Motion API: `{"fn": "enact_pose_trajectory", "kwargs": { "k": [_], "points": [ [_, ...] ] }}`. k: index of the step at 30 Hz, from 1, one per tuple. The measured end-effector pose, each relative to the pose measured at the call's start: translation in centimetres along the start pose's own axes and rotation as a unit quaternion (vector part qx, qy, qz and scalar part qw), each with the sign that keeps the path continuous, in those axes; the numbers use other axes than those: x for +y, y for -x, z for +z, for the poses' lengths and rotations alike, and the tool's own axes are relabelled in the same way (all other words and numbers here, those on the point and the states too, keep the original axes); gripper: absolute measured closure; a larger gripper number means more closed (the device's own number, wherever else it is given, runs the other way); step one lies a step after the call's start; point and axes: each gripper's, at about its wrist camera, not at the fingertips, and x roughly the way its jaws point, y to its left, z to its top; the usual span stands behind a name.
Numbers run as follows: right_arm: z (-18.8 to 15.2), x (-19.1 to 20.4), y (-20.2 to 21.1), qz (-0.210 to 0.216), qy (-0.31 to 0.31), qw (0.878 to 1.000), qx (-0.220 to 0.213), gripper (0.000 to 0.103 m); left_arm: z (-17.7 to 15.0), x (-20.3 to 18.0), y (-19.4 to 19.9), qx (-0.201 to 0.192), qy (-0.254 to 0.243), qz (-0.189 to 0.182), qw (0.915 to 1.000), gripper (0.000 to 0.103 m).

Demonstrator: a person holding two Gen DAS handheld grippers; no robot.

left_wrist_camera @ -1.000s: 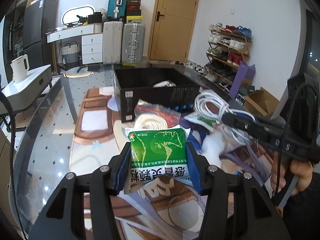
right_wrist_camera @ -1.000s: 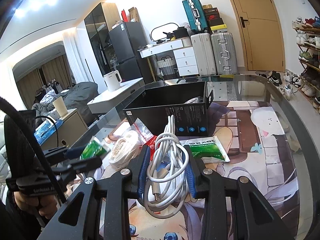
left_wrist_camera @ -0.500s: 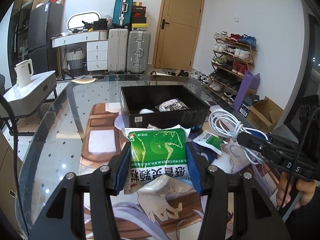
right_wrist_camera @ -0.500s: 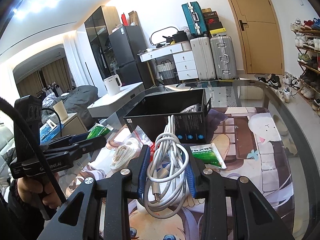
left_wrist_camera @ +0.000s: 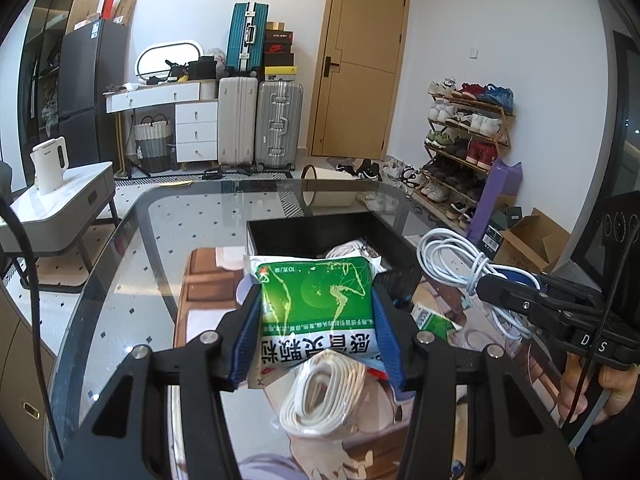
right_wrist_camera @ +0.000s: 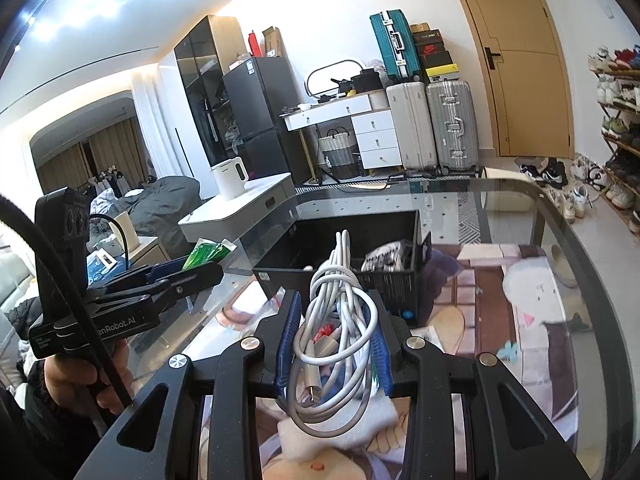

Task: Organize soft objects
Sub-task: 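Carry the green packet and white cable over the black box with both grippers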

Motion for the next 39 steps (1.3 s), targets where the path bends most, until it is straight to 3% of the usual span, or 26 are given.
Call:
{"fn": "enact_pose_trajectory", "kwargs": {
  "k": [22, 39],
  "points": [
    [5.6, -0.7, -4.6, 0.007, 0.027, 0.999, 0.021, 0.07, 4.2, 0.5, -3.5, -0.011, -0.011, 0.007, 0.9999, 0.052],
    [7.1, -2.9, -10.5, 0.015, 0.029, 0.997, 0.073, 0.07, 4.5, 0.7, -8.6, 0.025, -0.019, 0.014, 0.9994, 0.052]
  ]
}}
